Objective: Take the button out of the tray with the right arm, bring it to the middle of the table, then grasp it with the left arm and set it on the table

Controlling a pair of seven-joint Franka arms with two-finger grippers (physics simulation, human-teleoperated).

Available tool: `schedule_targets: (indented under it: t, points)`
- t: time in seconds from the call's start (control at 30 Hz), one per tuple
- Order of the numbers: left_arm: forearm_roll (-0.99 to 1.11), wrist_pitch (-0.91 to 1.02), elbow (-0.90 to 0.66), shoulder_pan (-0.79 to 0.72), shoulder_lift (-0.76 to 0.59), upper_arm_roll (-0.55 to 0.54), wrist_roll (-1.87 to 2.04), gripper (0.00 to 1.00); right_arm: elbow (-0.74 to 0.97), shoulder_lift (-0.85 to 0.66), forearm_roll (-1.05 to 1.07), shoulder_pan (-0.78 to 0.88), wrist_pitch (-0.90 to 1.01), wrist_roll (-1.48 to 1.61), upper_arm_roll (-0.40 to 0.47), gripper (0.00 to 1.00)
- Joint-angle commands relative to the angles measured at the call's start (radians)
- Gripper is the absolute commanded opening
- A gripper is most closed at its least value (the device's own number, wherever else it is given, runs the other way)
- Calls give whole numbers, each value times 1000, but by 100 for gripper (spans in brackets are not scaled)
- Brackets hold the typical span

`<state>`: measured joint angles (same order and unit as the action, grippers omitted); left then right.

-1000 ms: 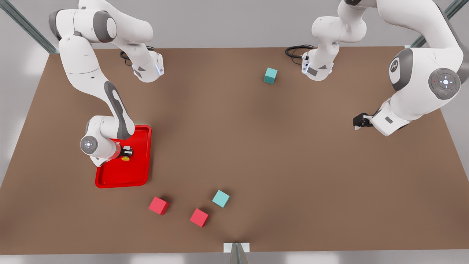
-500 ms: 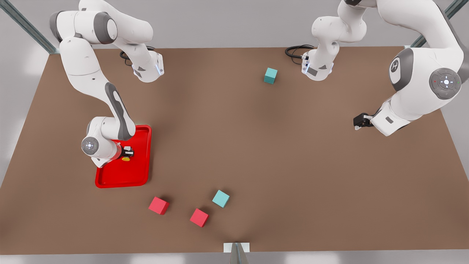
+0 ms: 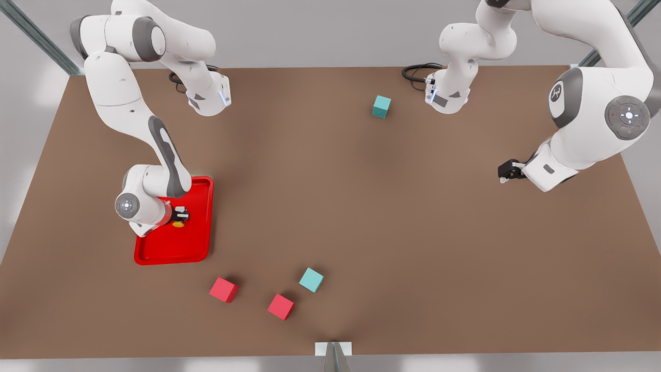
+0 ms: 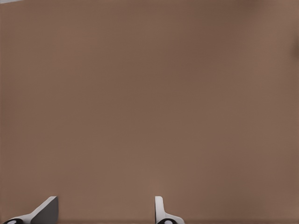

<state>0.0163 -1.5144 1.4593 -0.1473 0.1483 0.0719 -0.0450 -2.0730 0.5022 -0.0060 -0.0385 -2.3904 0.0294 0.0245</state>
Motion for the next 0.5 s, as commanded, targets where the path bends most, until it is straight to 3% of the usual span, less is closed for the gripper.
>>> schedule_targets:
  t: [0.0,0.1,0.2,0.37,0.47]
  points:
    - [1,0,0,0,-1,0,0,100,4,-10,-9,0,49,-26,-2,43]
    - [1,0,0,0,-1,0,0,100,4,-53,4,2,114,-32,-32,43]
    - [1,0,0,0,-1,0,0,100,53,-116,81,164,235,-206,-34,43]
    - [1,0,0,0,0,0,0,100,306,-102,192,482,341,-566,-34,43]
    - [1,0,0,0,0,0,0,100,487,21,250,661,341,-911,-34,43]
